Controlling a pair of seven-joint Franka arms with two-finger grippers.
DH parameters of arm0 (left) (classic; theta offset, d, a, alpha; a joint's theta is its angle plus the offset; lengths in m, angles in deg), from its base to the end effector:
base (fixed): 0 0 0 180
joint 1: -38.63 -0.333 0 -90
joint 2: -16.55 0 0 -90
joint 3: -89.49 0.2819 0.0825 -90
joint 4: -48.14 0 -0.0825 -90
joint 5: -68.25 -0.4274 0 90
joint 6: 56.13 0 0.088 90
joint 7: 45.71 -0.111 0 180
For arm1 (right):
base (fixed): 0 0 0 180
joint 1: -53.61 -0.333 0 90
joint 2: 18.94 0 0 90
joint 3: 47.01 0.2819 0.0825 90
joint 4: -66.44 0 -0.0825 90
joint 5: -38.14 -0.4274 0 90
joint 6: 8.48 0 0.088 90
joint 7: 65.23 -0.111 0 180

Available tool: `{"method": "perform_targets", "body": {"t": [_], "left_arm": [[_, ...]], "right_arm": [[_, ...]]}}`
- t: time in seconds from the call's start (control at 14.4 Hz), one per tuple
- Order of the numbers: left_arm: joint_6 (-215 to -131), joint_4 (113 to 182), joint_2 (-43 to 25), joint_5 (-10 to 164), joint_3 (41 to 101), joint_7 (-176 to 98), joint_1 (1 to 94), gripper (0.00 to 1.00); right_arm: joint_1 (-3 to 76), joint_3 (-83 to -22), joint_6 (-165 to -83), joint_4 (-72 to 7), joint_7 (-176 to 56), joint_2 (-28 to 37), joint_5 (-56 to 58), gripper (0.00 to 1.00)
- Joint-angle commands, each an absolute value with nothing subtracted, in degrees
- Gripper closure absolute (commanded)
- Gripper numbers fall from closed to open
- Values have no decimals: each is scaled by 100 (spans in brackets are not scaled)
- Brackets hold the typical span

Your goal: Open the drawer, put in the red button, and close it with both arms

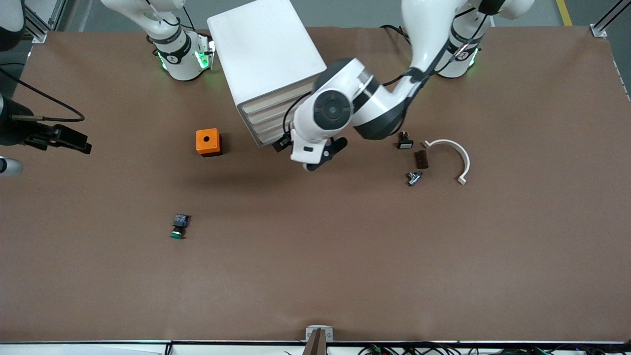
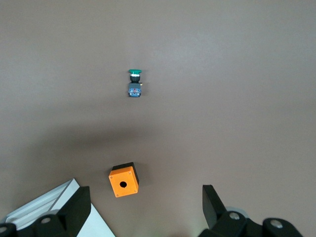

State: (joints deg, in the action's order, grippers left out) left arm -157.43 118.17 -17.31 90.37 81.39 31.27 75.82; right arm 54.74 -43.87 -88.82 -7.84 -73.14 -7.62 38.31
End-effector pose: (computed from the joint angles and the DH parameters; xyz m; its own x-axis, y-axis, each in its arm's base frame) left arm 0.5156 -0.5379 0.3963 0.7150 0.5434 -0.4399 0.6201 -0.7835 0.0399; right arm 0.6332 0.0184 0.5898 0.9904 -0.1035 -0.0916 -0.1035 -0.9946 0.0049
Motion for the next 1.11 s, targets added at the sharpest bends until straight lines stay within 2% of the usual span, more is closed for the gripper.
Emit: {"method": "perform_targets", "body": {"t": [0.0, 0.21, 0.56, 0.69, 1.04], "left_arm": [[-14933, 12021, -879, 8987, 8141, 2586, 7099, 1], [-13737, 12021, -324, 8943, 8158, 1620, 6467, 1], [-12708, 12039, 336, 7883, 8149, -287, 5639, 1], [-12399, 12065, 337, 7206, 8150, -859, 5490, 1], [-12371, 12074, 380, 7028, 8158, -2493, 4497, 1]], "right_arm": [[5545, -4341, -9354, -1571, -7349, -1313, 3744, 0], [5580, -4341, -9523, -1854, -7323, -1490, 3735, 0], [5589, -4341, -9821, -2284, -7323, -1762, 3683, 0], [5633, -4350, -9944, -2496, -7323, -1912, 3612, 0], [5633, -4350, -9892, -2505, -7305, -1956, 3612, 0]]}}
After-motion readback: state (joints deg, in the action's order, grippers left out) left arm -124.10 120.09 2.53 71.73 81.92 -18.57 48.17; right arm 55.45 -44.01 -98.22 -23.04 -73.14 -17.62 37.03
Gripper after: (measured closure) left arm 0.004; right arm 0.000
